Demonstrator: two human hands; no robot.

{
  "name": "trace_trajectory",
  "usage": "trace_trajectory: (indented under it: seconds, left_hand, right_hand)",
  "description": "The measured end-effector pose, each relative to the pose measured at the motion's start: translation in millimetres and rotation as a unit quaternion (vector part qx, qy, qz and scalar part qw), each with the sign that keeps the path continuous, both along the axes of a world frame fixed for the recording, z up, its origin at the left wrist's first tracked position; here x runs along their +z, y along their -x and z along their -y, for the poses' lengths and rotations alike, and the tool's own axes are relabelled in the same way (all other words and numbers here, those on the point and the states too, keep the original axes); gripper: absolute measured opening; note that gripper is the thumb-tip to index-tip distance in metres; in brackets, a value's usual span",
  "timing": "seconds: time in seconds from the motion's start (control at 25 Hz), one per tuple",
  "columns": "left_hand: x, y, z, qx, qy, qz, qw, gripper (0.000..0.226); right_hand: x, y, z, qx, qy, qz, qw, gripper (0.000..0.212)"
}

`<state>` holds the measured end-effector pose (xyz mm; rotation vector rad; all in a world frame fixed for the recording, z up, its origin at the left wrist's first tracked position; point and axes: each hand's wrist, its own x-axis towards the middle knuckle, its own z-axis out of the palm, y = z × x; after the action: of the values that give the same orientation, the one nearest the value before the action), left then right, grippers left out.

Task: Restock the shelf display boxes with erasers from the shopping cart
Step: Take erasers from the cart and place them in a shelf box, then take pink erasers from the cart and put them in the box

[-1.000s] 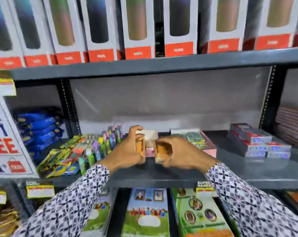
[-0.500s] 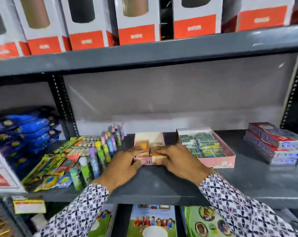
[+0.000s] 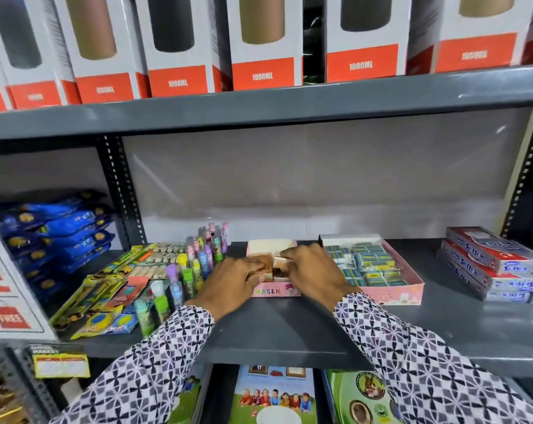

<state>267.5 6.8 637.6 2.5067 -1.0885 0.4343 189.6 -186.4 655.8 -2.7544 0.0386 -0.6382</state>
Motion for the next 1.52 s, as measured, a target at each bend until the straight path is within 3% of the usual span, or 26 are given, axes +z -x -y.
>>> trace_trajectory:
  seconds: [0.16, 0.32, 0.56, 0.68, 0.8, 0.92, 1.04, 1.12, 1.24, 1.36, 1.52]
  left_hand:
    - [3, 0, 0, 0.006, -0.009, -0.015, 1.0, 0.04]
    - [2, -1, 0, 0.01, -0.003, 0.007, 1.0, 0.037]
    - [-1, 0, 7, 0.022, -0.023, 0.028, 0.999, 0.026]
    - [2, 14, 3, 0.022, -0.023, 0.017, 0.999, 0.041]
    - [-15, 58, -22, 0.028, 0.017, 0.042, 0.999, 0.06]
    - [-75, 134, -57, 0.007, 0.111, 0.045, 0.993, 0.064]
    - [-155, 199, -75, -0.007, 0.137, -0.046, 0.989, 0.064]
    - [-218, 219, -76, -0.009, 0.091, -0.12, 0.989, 0.066]
    - [-308, 230, -69, 0.009, 0.013, -0.223, 0.975, 0.071]
    - [-404, 241, -51, 0.017, -0.094, -0.301, 0.949, 0.073]
    - [-529, 257, -17, -0.016, -0.194, -0.366, 0.91, 0.067]
  right_hand:
    - [5, 0, 0, -0.006, 0.006, 0.039, 0.999, 0.035]
    - [-7, 1, -4, -0.004, 0.065, -0.026, 0.998, 0.035]
    - [-5, 3, -9, -0.01, 0.108, -0.047, 0.993, 0.034]
    - [-3, 17, -13, 0.011, 0.092, -0.037, 0.995, 0.033]
    - [-25, 64, -14, 0.003, 0.082, 0.012, 0.997, 0.057]
    - [-86, 140, -20, 0.02, 0.123, 0.096, 0.987, 0.067]
    - [-161, 206, -28, 0.066, 0.134, 0.086, 0.985, 0.062]
    - [-217, 231, -28, 0.083, 0.13, 0.027, 0.988, 0.059]
    - [-301, 255, -14, 0.03, 0.027, -0.126, 0.991, 0.063]
    - [-400, 277, 4, -0.049, -0.091, -0.307, 0.946, 0.071]
    - [-529, 297, 9, -0.091, -0.158, -0.419, 0.89, 0.057]
